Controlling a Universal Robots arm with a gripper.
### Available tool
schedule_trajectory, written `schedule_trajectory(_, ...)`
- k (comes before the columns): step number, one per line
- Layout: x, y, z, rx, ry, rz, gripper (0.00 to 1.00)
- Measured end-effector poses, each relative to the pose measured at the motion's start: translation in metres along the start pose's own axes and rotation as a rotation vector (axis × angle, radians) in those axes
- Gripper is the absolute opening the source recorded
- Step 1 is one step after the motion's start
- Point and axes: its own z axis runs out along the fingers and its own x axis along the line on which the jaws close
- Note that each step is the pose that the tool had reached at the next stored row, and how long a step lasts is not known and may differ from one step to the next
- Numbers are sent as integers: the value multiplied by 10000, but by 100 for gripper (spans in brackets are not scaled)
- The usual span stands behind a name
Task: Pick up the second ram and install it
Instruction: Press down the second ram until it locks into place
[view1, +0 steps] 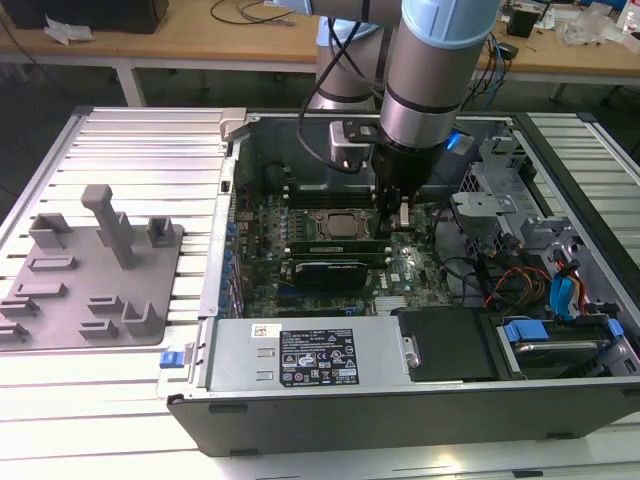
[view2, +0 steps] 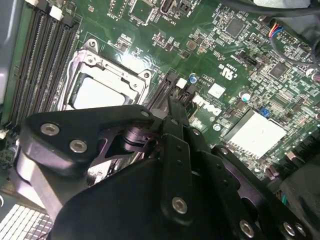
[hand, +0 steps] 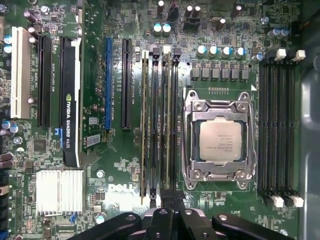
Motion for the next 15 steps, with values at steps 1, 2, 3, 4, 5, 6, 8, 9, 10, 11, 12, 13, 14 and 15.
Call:
schedule_trajectory(1,1,0,6,0,1,0,8)
schedule_trajectory(2,1,0,6,0,2,0,8)
schedule_trajectory(3,-1,0,8,1,-1,0,8)
schedule_trajectory(4,-9,0,14,1,-8,0,8)
schedule_trajectory(5,-8,0,19,0,-7,0,8)
schedule_trajectory(6,-8,-1,32,0,-6,0,8)
schedule_trajectory(8,-6,-1,58,-1,-4,0,8)
schedule_trajectory(9,-7,-1,76,1,-9,0,8)
schedule_trajectory(10,-6,-1,86,0,-6,0,8)
schedule_trajectory(11,-6,-1,86,0,-5,0,8)
schedule_trajectory(12,-5,-1,86,-1,-5,0,8)
schedule_trajectory(13,-5,-1,97,1,-8,0,8)
schedule_trajectory(14,-4,-1,109,-1,-2,0,8)
schedule_trajectory(15,-4,-1,111,0,-5,0,8)
